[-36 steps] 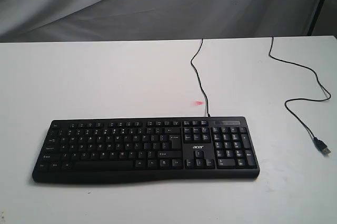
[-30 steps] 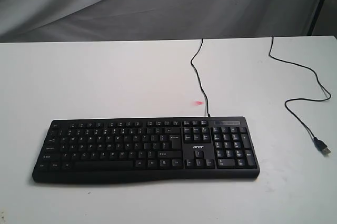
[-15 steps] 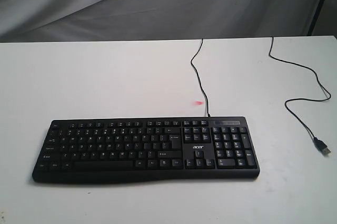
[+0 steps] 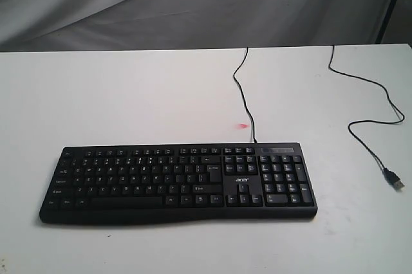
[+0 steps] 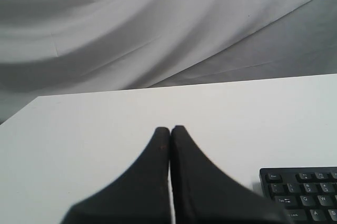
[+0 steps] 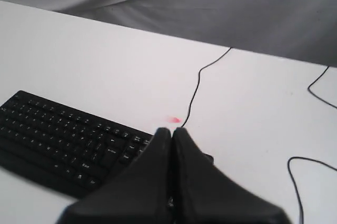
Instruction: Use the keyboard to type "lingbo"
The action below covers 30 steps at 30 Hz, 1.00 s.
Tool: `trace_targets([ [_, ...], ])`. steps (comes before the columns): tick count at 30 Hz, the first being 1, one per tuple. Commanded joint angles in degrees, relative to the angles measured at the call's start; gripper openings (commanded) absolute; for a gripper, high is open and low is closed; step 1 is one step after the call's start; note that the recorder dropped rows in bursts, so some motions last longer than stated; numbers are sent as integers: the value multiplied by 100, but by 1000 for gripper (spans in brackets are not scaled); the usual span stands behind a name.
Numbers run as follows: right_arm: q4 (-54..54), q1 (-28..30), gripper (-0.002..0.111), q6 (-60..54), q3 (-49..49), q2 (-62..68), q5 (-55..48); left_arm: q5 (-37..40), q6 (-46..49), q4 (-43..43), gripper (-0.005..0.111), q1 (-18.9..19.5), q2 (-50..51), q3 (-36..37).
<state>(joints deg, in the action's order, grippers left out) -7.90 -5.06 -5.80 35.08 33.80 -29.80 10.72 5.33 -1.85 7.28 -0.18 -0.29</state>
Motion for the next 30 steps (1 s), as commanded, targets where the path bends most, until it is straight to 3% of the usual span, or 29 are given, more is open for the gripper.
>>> trace_targets([
  [1, -537, -21, 0, 22, 75, 808, 214, -25, -16, 3, 1, -22, 18, 29],
  [5, -592, -538, 0, 22, 75, 1476, 278, -25, -16, 3, 1, -22, 18, 29],
  [13, -615, -2206, 0, -797, 316, 3069, 1124, -25, -16, 3, 1, -22, 18, 29],
  [22, -629, -2703, 0, -1712, 1894, 5260, 1768, -25, -16, 3, 1, -22, 18, 29],
  [30, -399, -3109, 0, -1934, 1905, 6273, 3144, -25, -16, 3, 1, -22, 18, 29],
])
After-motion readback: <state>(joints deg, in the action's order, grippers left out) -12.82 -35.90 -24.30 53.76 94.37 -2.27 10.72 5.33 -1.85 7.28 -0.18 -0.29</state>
